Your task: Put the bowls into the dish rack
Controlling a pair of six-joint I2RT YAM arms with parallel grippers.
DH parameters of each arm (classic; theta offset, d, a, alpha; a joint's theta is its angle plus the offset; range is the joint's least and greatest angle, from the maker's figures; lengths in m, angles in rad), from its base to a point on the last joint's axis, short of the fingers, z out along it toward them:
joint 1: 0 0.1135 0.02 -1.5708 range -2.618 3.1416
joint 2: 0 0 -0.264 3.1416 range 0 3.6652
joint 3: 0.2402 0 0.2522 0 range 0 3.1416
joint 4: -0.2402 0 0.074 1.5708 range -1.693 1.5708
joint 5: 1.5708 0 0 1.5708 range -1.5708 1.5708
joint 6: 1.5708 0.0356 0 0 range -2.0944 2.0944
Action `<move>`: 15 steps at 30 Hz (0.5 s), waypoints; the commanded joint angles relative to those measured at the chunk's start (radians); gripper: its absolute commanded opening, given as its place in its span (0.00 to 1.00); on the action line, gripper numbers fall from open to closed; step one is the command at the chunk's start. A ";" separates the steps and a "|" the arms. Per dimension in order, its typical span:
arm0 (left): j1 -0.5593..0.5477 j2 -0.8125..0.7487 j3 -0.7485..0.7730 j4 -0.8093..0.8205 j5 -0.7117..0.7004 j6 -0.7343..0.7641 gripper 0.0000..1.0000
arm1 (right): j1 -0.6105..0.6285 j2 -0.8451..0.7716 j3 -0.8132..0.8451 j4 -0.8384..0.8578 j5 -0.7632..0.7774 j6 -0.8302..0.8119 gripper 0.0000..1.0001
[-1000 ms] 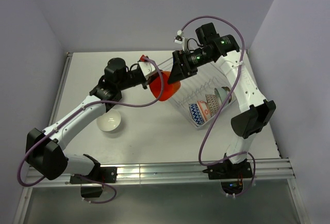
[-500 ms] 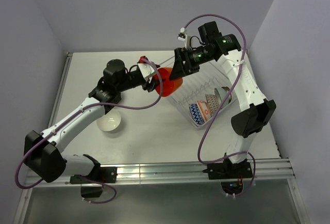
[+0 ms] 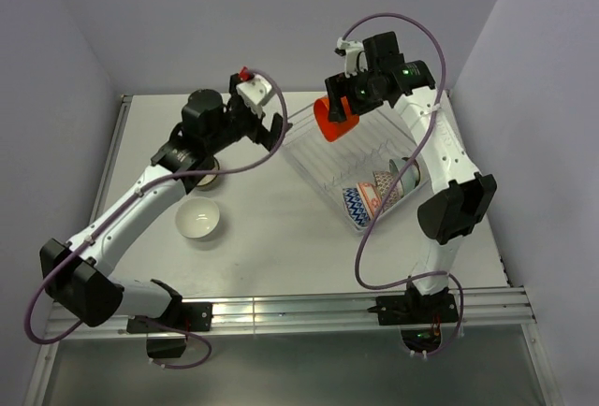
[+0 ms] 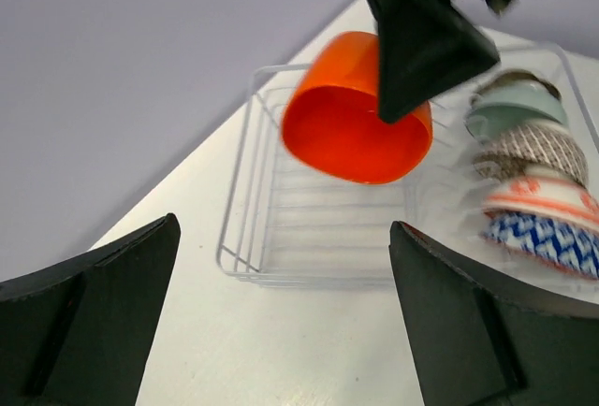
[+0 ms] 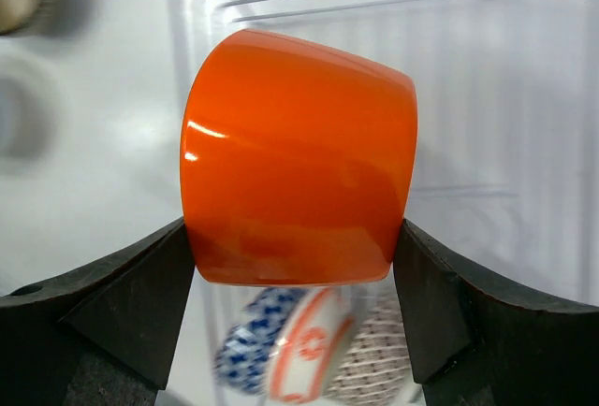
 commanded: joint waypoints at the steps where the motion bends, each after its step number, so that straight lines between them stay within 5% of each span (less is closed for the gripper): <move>1: 0.024 0.061 0.140 -0.153 -0.184 -0.176 1.00 | 0.012 0.027 0.015 0.139 0.267 -0.104 0.00; 7: 0.181 0.158 0.269 -0.285 -0.190 -0.477 0.99 | 0.057 0.056 -0.074 0.318 0.556 -0.225 0.00; 15: 0.271 0.123 0.197 -0.267 -0.265 -0.537 0.99 | 0.106 0.162 -0.120 0.476 0.780 -0.273 0.00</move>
